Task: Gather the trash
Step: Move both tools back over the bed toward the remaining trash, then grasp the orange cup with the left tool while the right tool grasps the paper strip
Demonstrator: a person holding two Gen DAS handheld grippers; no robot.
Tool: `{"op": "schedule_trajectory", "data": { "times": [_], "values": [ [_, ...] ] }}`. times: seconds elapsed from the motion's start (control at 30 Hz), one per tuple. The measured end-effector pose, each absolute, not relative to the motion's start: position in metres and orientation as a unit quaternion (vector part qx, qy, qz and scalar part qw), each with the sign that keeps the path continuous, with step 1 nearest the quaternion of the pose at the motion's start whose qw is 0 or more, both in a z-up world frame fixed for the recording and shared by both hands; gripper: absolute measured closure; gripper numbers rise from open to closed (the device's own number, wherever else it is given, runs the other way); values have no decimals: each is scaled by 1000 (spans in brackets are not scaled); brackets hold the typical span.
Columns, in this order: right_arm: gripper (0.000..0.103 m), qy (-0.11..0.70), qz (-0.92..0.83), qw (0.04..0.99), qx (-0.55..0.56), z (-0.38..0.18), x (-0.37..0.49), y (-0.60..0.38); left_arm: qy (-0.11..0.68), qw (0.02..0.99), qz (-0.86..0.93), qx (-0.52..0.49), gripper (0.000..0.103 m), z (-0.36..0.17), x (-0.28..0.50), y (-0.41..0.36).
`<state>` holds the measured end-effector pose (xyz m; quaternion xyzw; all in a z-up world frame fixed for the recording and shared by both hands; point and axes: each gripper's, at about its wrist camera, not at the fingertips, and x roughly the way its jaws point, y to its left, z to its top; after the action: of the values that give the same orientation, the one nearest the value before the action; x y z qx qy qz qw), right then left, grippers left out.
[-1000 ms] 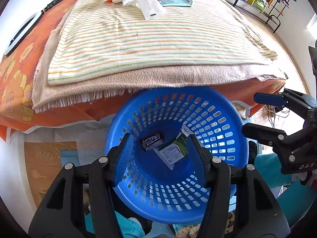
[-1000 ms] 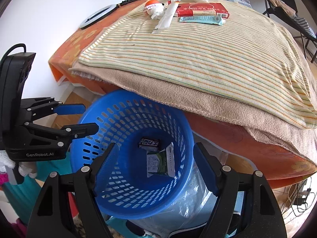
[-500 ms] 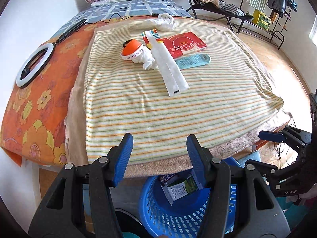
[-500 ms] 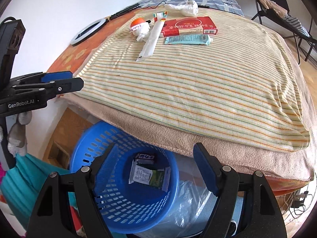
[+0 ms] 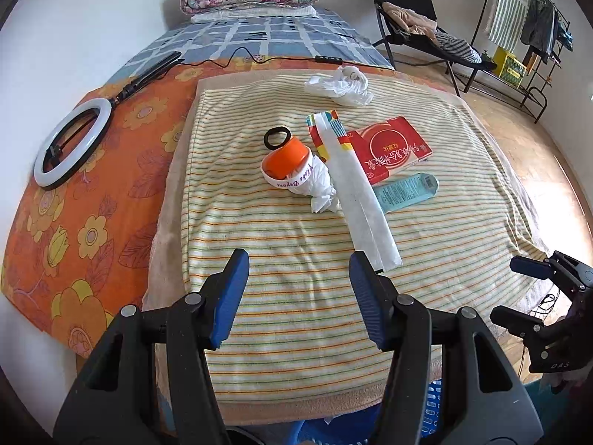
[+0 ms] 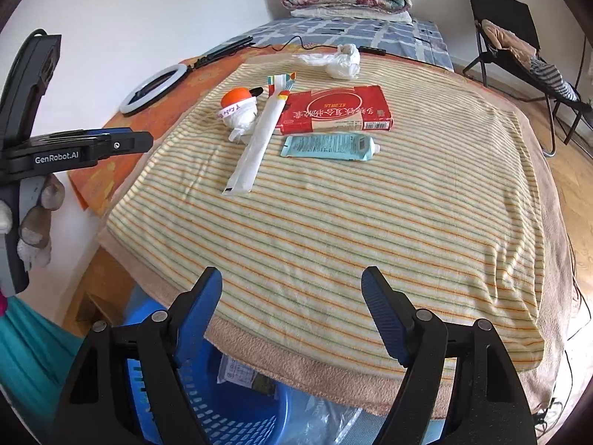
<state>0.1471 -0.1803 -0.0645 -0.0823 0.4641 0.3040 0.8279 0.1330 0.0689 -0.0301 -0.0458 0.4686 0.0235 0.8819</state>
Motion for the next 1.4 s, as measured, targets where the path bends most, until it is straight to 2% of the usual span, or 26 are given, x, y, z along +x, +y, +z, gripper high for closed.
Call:
{"op": "schedule_trajectory", "data": {
  "times": [0.1, 0.23, 0.33, 0.53, 0.6, 0.7, 0.87, 0.93, 1.03, 1.17, 1.4],
  "values": [
    [25, 458, 304, 832, -74, -58, 165, -181, 463, 885, 27, -48, 46, -30, 151, 77],
    [25, 460, 311, 830, -54, -54, 188, -177, 455, 888, 24, -57, 60, -27, 180, 87],
    [25, 461, 325, 824, -46, -54, 198, -166, 460, 884, 18, -82, 67, -30, 204, 96],
    [26, 471, 352, 808, -41, -60, 216, -137, 477, 872, -1, -114, 69, -47, 238, 103],
    [26, 475, 359, 803, -36, -64, 223, -129, 484, 867, -6, -118, 75, -53, 247, 103],
    [26, 485, 367, 793, -22, -70, 234, -118, 492, 861, -8, -128, 75, -63, 258, 107],
    [40, 509, 374, 775, 7, -86, 253, -105, 501, 852, -19, -149, 75, -74, 270, 113],
    [44, 517, 375, 769, 14, -93, 259, -100, 504, 849, -26, -157, 82, -77, 272, 115],
    [54, 524, 376, 764, 11, -102, 265, -93, 505, 847, -35, -160, 82, -79, 273, 115],
    [60, 530, 376, 760, 18, -110, 269, -87, 504, 848, -40, -161, 88, -79, 272, 115],
    [64, 535, 378, 755, 31, -115, 276, -77, 511, 844, -46, -154, 89, -88, 269, 111]
  ]
}}
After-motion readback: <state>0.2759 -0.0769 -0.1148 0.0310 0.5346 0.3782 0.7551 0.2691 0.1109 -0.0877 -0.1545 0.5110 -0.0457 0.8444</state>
